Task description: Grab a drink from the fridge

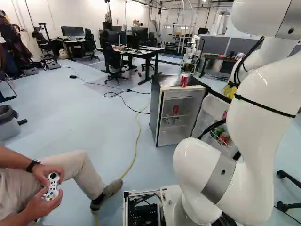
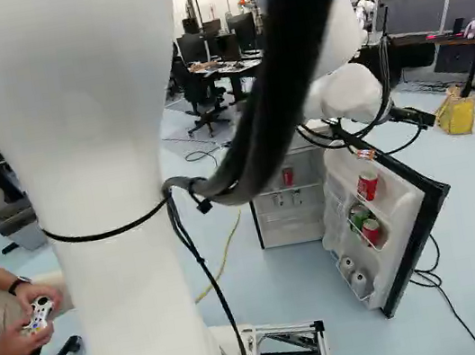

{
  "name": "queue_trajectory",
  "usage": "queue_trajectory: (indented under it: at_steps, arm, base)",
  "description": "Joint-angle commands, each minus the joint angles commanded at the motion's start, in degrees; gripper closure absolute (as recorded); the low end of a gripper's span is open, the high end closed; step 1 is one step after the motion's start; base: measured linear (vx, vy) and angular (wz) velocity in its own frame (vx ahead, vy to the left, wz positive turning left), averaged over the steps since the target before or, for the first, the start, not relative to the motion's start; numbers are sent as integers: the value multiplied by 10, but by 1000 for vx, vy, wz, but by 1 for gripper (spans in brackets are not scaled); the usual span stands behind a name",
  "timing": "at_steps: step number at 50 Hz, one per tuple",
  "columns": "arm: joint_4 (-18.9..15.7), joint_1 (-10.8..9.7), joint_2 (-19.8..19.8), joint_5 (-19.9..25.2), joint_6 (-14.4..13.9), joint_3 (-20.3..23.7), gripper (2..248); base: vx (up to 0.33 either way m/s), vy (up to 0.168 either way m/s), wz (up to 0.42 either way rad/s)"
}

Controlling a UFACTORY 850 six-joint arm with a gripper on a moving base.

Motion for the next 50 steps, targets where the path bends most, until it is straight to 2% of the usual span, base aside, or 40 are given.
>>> queue_trajectory:
  at_steps: [20, 50]
  arm:
    - [27, -10, -54, -81, 0, -65, 3]
    - [78, -6, -138, -209, 0, -172, 3]
  base:
    - [0, 0, 0]
    - [0, 0, 0]
